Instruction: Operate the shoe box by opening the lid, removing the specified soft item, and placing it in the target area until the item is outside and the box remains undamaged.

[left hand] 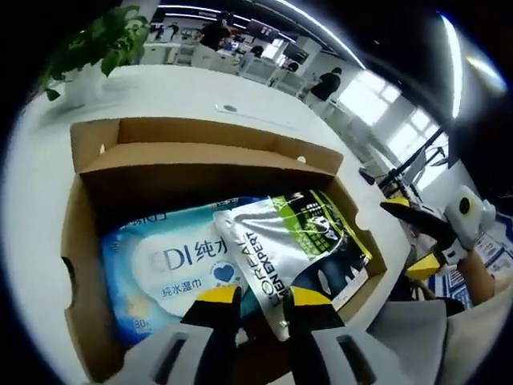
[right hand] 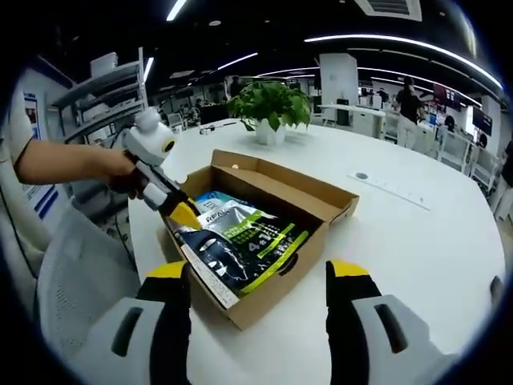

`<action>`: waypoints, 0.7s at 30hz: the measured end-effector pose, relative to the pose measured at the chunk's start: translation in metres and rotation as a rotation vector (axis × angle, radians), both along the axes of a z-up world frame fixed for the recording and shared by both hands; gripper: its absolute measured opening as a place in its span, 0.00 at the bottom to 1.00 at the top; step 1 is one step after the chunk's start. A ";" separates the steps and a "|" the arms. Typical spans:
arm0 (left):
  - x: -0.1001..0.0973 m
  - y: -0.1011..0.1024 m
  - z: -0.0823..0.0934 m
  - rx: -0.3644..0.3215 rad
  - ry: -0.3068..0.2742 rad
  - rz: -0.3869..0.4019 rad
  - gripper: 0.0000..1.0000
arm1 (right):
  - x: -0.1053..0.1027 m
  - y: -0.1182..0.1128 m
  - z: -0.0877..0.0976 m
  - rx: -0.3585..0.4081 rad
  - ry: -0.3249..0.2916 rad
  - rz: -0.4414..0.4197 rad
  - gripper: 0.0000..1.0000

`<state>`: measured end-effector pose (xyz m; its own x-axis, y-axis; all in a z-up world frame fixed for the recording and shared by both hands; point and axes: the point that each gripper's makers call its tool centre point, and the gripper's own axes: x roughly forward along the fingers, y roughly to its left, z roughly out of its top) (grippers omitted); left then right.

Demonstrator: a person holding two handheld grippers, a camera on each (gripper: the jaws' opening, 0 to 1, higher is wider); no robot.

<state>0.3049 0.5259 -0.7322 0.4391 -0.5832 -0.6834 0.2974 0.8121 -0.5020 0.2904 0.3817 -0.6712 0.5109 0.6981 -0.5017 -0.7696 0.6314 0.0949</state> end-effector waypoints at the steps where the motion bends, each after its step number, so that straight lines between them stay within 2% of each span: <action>1: 0.001 -0.001 0.000 -0.012 0.010 0.006 0.21 | -0.001 0.000 0.000 0.001 0.002 -0.001 0.65; 7: 0.003 -0.008 -0.002 -0.121 0.080 0.072 0.17 | -0.004 0.002 -0.001 0.012 0.008 -0.005 0.64; 10: 0.003 -0.009 -0.001 -0.159 0.088 0.089 0.11 | -0.006 0.003 0.000 0.019 0.014 -0.008 0.64; 13: 0.004 -0.010 0.000 -0.170 0.084 0.092 0.06 | -0.008 0.004 -0.001 0.026 0.021 -0.009 0.64; 15: 0.005 -0.008 -0.001 -0.149 0.070 0.087 0.02 | -0.009 0.005 -0.002 0.025 0.023 -0.008 0.63; 21: 0.000 -0.010 0.007 -0.148 0.053 0.101 0.00 | -0.010 0.010 -0.003 0.035 0.032 0.001 0.59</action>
<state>0.3051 0.5158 -0.7248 0.4657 -0.6340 -0.6174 0.1882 0.7526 -0.6310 0.2799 0.3918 -0.6741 0.4943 0.7159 -0.4931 -0.7666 0.6265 0.1410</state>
